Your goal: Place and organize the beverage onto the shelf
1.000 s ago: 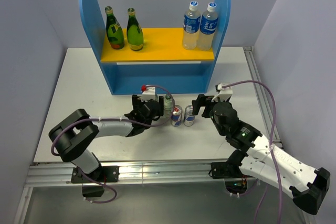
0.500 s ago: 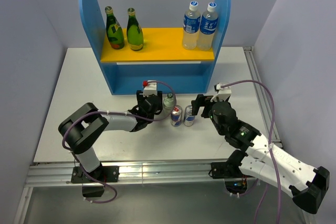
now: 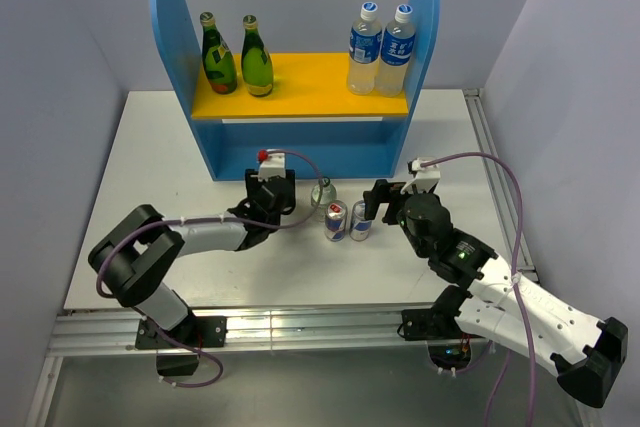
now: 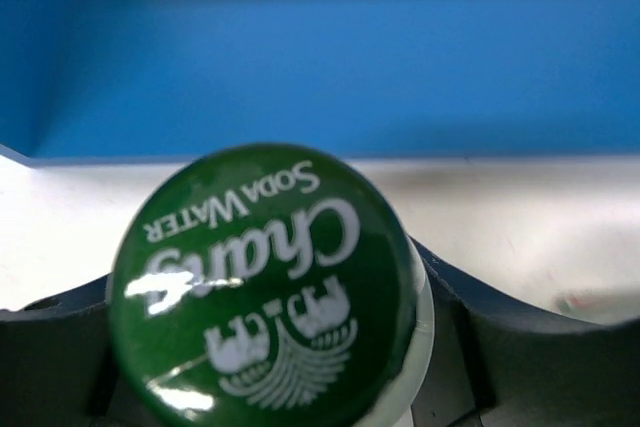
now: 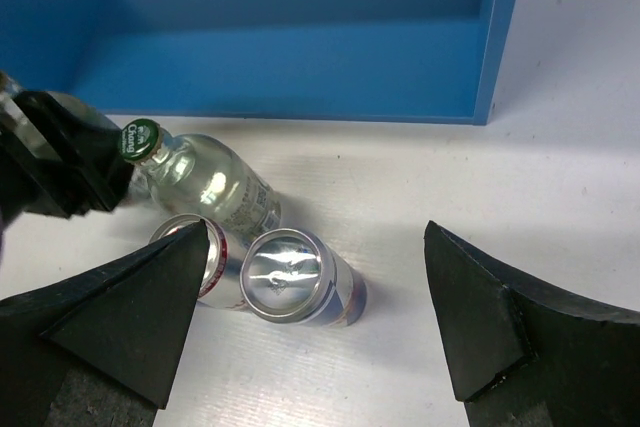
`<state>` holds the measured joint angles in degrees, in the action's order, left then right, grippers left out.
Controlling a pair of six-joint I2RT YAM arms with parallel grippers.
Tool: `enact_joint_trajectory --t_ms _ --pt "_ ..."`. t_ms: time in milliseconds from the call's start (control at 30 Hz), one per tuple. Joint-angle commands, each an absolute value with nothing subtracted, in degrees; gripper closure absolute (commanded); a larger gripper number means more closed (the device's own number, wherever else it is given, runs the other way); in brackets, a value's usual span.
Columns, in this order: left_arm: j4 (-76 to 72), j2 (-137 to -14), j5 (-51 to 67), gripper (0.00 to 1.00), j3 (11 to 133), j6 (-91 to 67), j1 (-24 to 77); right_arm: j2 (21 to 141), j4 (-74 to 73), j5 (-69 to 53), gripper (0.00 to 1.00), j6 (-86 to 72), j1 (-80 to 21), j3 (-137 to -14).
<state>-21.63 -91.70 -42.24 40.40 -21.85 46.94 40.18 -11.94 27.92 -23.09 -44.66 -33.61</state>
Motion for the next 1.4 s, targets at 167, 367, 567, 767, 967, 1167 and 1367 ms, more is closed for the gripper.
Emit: enact_joint_trajectory --t_ms 167,367,567,767,967,1167,1367 --pt "-31.7 -90.2 -40.2 1.00 45.6 -18.4 36.8 38.6 -9.6 28.2 0.05 -23.2 -45.0 -34.1" --pt "-35.4 -96.1 -36.4 1.00 48.7 -17.9 29.9 38.8 -9.6 28.1 0.05 -23.2 -45.0 -34.1" --pt "-35.8 -100.4 -34.6 1.00 53.3 -17.6 26.6 39.3 -9.4 28.0 0.05 -23.1 -45.0 -34.3" --pt "-34.2 -104.8 -35.1 1.00 57.7 -17.8 23.7 39.5 -9.2 28.0 0.05 -23.1 -44.9 -34.4" --pt "-30.9 -107.8 -35.9 0.97 61.9 -18.3 22.2 39.6 -9.1 27.7 0.05 -23.1 -45.0 -34.4" --pt "-29.0 -108.7 -35.3 0.32 63.9 -18.6 21.1 39.3 -9.1 27.6 0.05 -23.1 -45.0 -34.3" --pt "-28.2 -106.5 -35.0 0.01 62.0 -19.5 21.1 38.7 -9.1 27.2 0.05 -23.3 -45.0 -34.1"
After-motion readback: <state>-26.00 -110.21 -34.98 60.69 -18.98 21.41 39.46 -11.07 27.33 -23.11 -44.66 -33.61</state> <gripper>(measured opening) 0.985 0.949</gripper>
